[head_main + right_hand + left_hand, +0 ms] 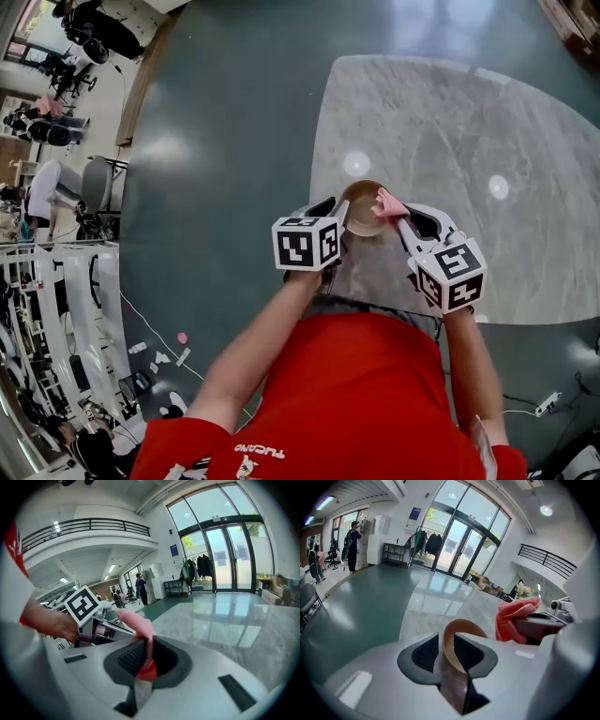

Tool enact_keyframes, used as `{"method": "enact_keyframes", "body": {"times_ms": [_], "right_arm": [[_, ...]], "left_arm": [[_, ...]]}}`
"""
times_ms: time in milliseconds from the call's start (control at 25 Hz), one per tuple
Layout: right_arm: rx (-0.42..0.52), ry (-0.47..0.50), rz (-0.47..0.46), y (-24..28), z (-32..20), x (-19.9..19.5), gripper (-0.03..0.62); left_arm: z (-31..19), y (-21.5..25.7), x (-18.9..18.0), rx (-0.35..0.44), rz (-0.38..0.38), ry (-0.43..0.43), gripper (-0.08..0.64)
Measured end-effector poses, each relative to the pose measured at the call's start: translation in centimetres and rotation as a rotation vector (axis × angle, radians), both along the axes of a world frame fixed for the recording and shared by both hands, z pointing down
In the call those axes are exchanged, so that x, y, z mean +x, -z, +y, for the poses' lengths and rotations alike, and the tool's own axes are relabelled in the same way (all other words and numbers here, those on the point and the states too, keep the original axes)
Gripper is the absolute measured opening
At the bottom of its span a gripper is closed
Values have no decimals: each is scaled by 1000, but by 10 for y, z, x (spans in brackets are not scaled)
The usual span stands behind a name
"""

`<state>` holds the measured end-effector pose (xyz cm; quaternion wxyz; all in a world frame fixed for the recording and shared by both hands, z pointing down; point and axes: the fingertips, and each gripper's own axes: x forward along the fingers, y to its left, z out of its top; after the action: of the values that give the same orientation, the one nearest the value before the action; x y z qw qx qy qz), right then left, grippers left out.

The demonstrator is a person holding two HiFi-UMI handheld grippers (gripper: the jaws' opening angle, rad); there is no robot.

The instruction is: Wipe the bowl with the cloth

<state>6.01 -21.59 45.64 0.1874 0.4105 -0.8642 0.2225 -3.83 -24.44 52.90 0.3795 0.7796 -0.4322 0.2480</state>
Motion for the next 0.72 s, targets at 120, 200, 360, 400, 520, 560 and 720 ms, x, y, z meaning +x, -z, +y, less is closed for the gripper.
{"method": "enact_keyframes", "body": {"times_ms": [120,200,360,400,520,560,720], "right_arm": [[21,-27,-56,9,1,6,19],[47,-41,-100,20,0,8,20],[119,-65,-186,48,2,9,19],[139,-68,-206,54,4,10,20],[205,-72,-253,74,12,15,20],[228,-75,-266,80,15,17,20],[319,-89,-318,113,22,16,20]], "left_arm": [[1,16,-3,68,18,18,84],[-3,34,-6,138,43,35,84],[-6,80,-4,327,122,21,83],[-4,90,0,373,138,2,82],[5,117,16,504,168,-76,81],[10,126,21,545,178,-108,81],[25,160,33,696,185,-218,80]]}}
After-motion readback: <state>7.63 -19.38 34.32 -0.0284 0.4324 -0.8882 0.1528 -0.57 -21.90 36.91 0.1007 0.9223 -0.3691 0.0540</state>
